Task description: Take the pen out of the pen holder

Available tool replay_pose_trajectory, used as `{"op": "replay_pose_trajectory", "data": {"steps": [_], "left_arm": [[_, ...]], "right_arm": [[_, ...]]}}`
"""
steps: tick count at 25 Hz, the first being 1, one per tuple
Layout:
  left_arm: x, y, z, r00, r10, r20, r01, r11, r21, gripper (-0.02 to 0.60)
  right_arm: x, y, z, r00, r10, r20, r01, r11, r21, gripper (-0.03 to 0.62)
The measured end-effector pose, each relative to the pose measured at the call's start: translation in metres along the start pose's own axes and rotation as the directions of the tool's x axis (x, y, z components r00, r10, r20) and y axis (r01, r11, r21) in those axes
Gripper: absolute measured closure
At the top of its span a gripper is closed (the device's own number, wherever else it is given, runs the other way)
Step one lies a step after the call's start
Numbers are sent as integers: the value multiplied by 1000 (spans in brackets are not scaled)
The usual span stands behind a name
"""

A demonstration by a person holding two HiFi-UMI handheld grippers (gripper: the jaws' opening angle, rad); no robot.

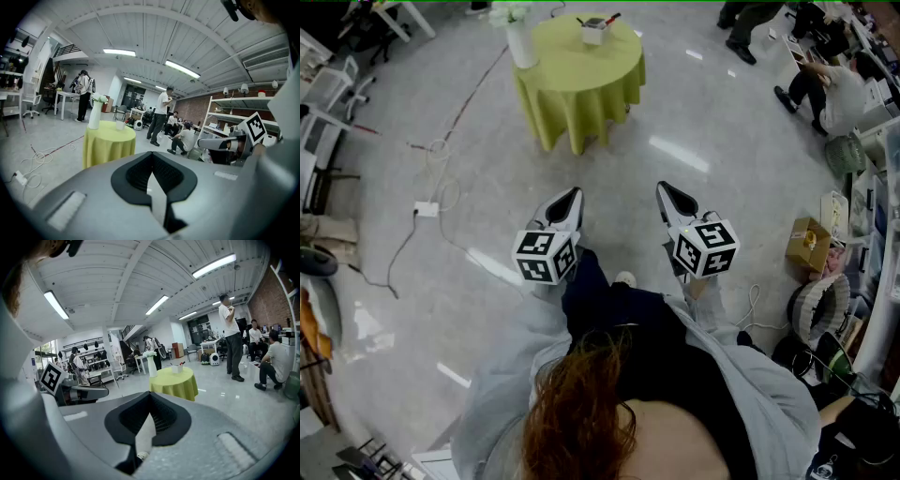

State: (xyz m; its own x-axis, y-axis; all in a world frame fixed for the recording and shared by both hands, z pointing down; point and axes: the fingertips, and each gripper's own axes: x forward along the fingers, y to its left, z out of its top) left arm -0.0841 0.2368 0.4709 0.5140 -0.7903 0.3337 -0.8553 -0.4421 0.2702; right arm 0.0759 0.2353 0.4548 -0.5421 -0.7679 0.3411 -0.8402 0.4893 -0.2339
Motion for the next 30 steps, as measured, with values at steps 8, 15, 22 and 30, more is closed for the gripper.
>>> {"op": "replay_pose_trajectory", "data": {"steps": [8,15,22,30], "left_arm": [[-10,-32,-12,1000,-6,-3,6,1000,17,563],[-10,-49,-8,1000,-18,9,17,999,40,563],[-20,-56,-21,1000,-14,-6,14,999,39,563],[-25,-45,-28,1000,6,-9,-6,1000,2,563]], "right_arm": [[-28,-3,-4,1000,13,18,-13,1000,-8,592],[-40,-8,-3,999,12,50,-13,1000,8,592],[-42,-2,-17,999,26,38,-28,998,48,351],[-38,-1,-20,999,26,42,-28,998,57,324]]}}
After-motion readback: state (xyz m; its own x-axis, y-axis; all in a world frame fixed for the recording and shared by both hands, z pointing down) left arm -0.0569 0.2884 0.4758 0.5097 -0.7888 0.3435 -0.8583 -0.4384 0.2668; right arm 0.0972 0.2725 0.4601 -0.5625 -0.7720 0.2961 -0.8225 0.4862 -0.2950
